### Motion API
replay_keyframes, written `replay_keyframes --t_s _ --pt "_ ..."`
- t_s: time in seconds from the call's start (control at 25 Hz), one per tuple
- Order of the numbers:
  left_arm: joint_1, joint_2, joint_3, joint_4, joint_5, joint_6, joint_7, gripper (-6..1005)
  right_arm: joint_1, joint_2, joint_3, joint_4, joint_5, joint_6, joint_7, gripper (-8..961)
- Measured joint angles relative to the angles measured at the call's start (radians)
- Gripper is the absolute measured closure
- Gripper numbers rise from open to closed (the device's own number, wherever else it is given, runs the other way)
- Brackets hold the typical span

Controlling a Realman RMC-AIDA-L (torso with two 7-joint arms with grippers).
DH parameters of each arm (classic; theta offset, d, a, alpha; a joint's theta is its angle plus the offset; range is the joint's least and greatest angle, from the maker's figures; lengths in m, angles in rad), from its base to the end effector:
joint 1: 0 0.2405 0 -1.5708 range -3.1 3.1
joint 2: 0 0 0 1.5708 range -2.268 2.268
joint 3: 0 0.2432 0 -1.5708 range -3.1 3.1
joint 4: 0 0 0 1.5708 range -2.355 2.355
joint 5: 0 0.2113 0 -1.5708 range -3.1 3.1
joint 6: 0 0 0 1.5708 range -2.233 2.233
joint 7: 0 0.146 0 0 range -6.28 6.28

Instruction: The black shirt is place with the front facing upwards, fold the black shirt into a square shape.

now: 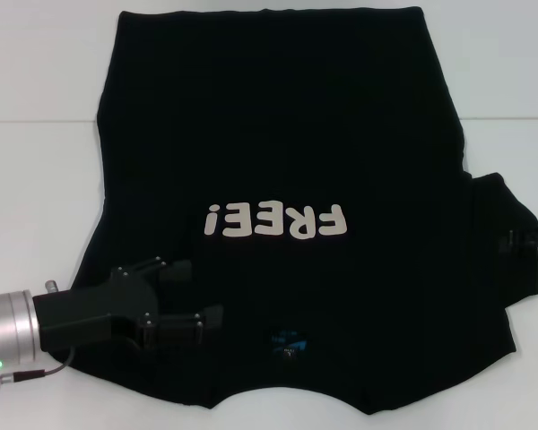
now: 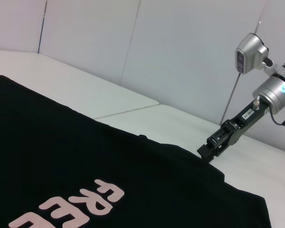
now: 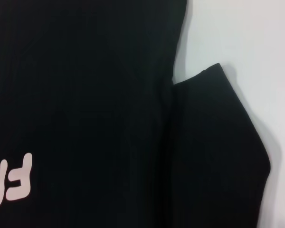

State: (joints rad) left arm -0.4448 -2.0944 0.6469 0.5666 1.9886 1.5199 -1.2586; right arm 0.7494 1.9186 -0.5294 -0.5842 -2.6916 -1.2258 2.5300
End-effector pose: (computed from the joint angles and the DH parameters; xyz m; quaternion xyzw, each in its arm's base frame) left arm -0.2840 0.2982 -0.0122 -0.9234 -0.2435 -0.2522 0.1560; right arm 0.3161 0.3926 0.0648 -0.7113 0.6558 0.0276 0.2515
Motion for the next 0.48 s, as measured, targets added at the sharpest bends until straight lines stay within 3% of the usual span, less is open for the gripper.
replay_keyframes --t_s 0.48 --pt "0.000 0.002 0.000 0.000 -0.001 -0.001 -0.001 49 0.018 0.011 0.000 0.016 -0.003 0.014 0.001 53"
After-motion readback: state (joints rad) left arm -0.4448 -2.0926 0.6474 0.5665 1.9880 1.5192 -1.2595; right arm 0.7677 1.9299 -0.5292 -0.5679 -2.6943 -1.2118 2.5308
